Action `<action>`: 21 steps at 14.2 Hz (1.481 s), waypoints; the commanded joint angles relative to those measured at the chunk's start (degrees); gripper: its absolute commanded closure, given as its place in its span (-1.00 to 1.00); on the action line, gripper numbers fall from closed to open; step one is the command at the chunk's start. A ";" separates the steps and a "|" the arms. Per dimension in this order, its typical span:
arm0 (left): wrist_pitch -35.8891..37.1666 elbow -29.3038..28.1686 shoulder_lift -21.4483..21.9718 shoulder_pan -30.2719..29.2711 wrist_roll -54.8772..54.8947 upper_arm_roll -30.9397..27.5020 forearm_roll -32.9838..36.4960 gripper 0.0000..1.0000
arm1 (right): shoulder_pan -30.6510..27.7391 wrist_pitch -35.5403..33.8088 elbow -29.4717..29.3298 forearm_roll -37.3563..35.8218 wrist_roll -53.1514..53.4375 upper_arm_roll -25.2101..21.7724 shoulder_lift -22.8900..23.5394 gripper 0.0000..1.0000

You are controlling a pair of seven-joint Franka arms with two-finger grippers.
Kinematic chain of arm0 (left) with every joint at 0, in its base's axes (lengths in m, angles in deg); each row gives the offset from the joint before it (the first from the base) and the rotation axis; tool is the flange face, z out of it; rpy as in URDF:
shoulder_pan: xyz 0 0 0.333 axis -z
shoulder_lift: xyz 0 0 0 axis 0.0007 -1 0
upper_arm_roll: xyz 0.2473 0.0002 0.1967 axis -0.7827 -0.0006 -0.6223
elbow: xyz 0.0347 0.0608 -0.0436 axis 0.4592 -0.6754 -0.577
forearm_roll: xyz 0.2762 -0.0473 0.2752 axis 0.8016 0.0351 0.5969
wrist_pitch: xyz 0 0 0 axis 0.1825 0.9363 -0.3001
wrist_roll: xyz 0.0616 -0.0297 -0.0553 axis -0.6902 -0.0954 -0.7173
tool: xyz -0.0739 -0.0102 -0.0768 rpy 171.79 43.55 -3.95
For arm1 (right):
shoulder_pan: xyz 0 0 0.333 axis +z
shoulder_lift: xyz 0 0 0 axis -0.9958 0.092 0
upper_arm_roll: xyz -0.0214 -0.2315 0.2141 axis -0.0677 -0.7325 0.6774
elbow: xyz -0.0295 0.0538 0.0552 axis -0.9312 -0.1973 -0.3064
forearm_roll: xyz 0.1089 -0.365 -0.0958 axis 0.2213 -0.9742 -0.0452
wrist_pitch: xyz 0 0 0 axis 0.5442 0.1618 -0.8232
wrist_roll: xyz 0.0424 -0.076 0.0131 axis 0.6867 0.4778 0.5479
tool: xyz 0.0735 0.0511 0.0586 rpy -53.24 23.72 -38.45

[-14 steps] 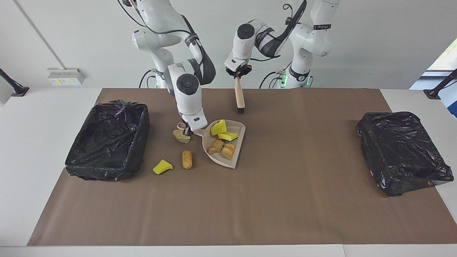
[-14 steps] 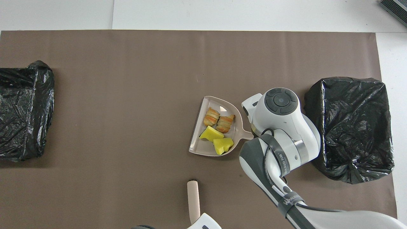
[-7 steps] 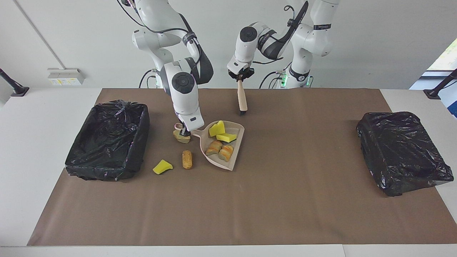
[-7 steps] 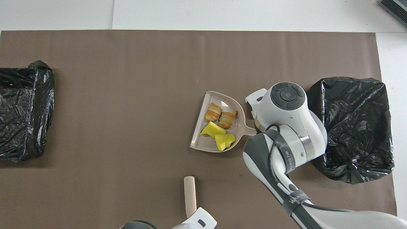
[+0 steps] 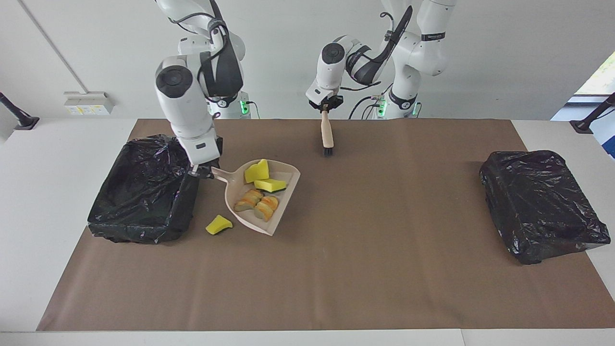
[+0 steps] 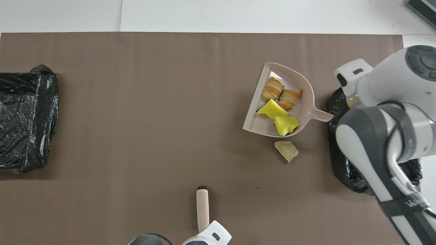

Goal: Sweep and dump trash in bin
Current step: 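Tip the dustpan over the black trash bag with the right gripper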

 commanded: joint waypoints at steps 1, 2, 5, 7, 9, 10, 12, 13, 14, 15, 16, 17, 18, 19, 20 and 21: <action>-1.85 -0.68 -1.56 -1.29 1.95 0.17 0.70 -0.43 | -8.64 -1.78 -5.23 0.96 -6.46 0.49 1.05 1.00; -1.94 0.11 -2.35 -2.78 2.22 0.08 0.70 -0.89 | -12.33 -1.86 -7.16 0.26 -10.05 0.49 1.83 1.00; -0.54 2.74 -2.01 -8.14 6.51 -0.01 0.70 -1.00 | -20.17 -1.52 -8.85 -3.94 -20.26 0.05 2.81 1.00; 1.91 7.12 -2.09 -11.57 7.15 -0.18 0.97 -1.00 | -24.39 -0.64 -8.77 -10.70 -23.52 0.05 2.81 1.00; 2.80 10.56 -2.18 -15.08 7.15 -0.27 6.90 -1.00 | -25.81 0.24 -8.50 -15.36 -29.57 -0.12 2.46 1.00; 3.50 12.23 -2.18 -17.80 7.15 -0.10 10.60 -1.00 | -25.73 0.16 -8.07 -19.30 -32.30 -0.21 2.20 1.00; 6.82 16.18 -2.18 -22.28 10.46 -0.27 14.05 -1.00 | -24.94 0.33 -7.54 -28.26 -34.25 0.14 2.02 1.00; 10.15 18.72 -2.18 -24.92 14.23 -0.36 14.58 -1.00 | -24.76 0.77 -6.75 -33.09 -35.65 0.66 1.84 1.00; 13.93 20.84 -1.92 -27.20 17.75 -0.36 15.72 -1.00 | -23.19 0.77 -5.44 -36.62 -36.10 1.19 1.06 1.00; 17.01 23.30 -1.57 -29.14 20.74 -0.53 16.69 -1.00 | -22.05 1.03 -4.12 -39.44 -35.93 1.11 0.36 1.00; 19.56 25.93 -1.48 -31.51 23.64 -0.71 16.87 -1.00 | -21.86 2.52 -3.50 -42.17 -36.02 1.28 0.26 1.00; 22.20 29.26 -1.56 -33.97 26.19 -0.71 16.87 -1.00 | -21.51 3.23 -3.14 -44.02 -36.02 1.28 0.00 1.00; 24.84 32.25 -1.65 -36.26 28.57 -0.71 16.87 -1.00 | -20.81 3.49 -2.36 -45.34 -36.02 1.20 -0.09 1.00; 26.52 34.20 -1.56 -38.28 31.20 -0.71 16.87 -1.00 | -20.81 3.76 -1.30 -47.01 -35.93 1.28 -0.27 1.00; 27.40 36.05 -1.56 -40.22 33.58 -0.71 16.87 -1.00 | -20.81 4.37 -0.77 -48.25 -36.02 1.28 -0.35 1.00; 28.02 38.24 -1.56 -42.15 34.73 -0.80 16.87 -1.00 | -20.63 4.38 -0.59 -49.56 -36.28 1.37 -0.62 1.00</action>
